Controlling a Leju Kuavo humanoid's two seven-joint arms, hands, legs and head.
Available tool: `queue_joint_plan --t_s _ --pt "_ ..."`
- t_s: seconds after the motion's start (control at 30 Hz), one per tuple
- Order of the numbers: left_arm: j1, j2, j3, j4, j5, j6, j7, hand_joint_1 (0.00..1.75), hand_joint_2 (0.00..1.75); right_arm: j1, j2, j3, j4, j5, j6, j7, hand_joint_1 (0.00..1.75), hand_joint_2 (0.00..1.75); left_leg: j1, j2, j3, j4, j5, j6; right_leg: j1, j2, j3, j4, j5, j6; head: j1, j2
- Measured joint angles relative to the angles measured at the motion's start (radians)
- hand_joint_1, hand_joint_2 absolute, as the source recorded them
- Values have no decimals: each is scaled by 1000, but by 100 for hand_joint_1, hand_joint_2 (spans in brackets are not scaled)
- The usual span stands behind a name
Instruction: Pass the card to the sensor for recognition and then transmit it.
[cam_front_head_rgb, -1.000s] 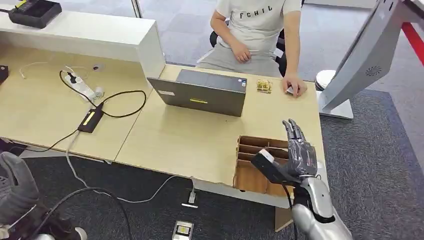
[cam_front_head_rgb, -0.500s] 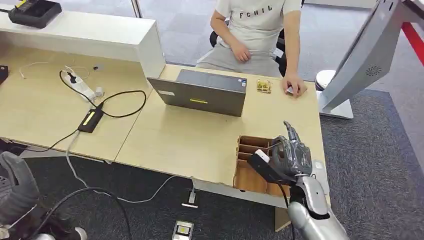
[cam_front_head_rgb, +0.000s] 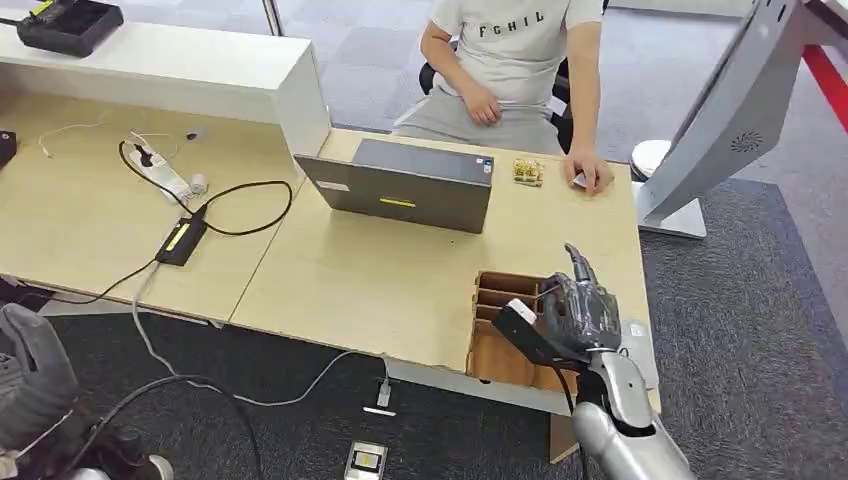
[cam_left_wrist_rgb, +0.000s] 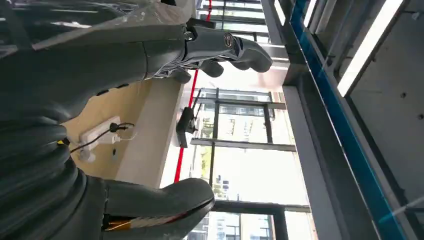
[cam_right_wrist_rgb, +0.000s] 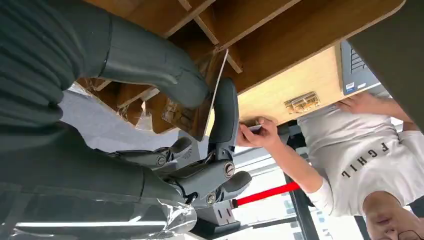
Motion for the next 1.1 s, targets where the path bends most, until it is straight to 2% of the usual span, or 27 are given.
queue_joint_plan --t_s 0.1,0.17,0.5,0.6,0.73,0.87,1.1 --pt "1 0 0 -1 0 0 0 0 175 -1 2 0 2 0 0 0 162 175 0 0 0 0 0 0 0 0 0 0 0 0 0 0" --pt "2 0 0 -1 0 0 0 0 175 -1 3 0 6 0 0 0 175 175 0 0 0 0 0 0 0 0 0 0 0 0 0 0" --pt "9 0 0 -3 4 0 0 0 175 -3 4 -1 11 2 -6 2 175 175 0 0 1 0 0 0 0 0 0 0 0 0 0 0" --pt "9 0 0 -3 8 0 0 0 175 -2 -2 -4 5 21 -29 24 175 175 0 0 1 0 0 0 0 0 0 0 0 0 0 0" --pt "9 0 0 -4 7 0 0 0 175 -2 -21 -26 -71 60 -40 74 175 175 0 0 1 0 0 0 0 0 0 0 0 0 0 0" --pt "14 0 0 -9 6 0 0 0 175 1 -39 -49 -207 86 -39 128 175 175 0 0 1 0 0 0 0 0 0 0 0 0 0 0" --pt "14 0 1 -9 0 0 0 0 175 31 -55 -59 -425 114 -53 138 175 175 0 0 1 0 0 0 0 0 0 0 0 0 0 0"
